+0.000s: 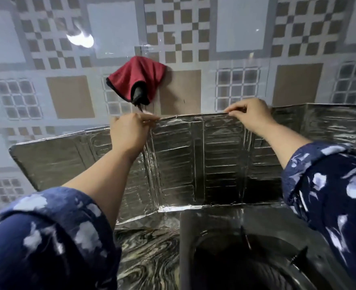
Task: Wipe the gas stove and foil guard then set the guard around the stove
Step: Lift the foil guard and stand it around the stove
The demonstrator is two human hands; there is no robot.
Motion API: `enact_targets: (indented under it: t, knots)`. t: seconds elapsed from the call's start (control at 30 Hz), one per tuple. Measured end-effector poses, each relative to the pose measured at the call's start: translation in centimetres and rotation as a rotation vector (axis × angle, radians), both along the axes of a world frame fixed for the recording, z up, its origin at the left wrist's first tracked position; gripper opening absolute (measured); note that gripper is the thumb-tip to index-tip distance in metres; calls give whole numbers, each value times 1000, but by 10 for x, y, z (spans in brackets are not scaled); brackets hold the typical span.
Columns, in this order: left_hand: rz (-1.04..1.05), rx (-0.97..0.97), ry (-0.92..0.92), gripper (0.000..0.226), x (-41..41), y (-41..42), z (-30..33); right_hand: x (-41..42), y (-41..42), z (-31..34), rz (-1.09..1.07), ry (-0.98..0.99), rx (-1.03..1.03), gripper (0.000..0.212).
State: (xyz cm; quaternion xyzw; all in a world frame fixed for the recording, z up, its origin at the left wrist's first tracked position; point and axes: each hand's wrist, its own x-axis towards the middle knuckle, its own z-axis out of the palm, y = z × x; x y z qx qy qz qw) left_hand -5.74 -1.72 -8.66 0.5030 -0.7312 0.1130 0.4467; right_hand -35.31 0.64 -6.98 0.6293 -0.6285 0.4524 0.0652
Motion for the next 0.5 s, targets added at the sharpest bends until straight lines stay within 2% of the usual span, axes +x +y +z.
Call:
enact_targets:
  t: [0.5]
  knots:
    - [-59, 191, -55, 21, -57, -5, -64, -50, 13, -71, -177, -11, 157, 11]
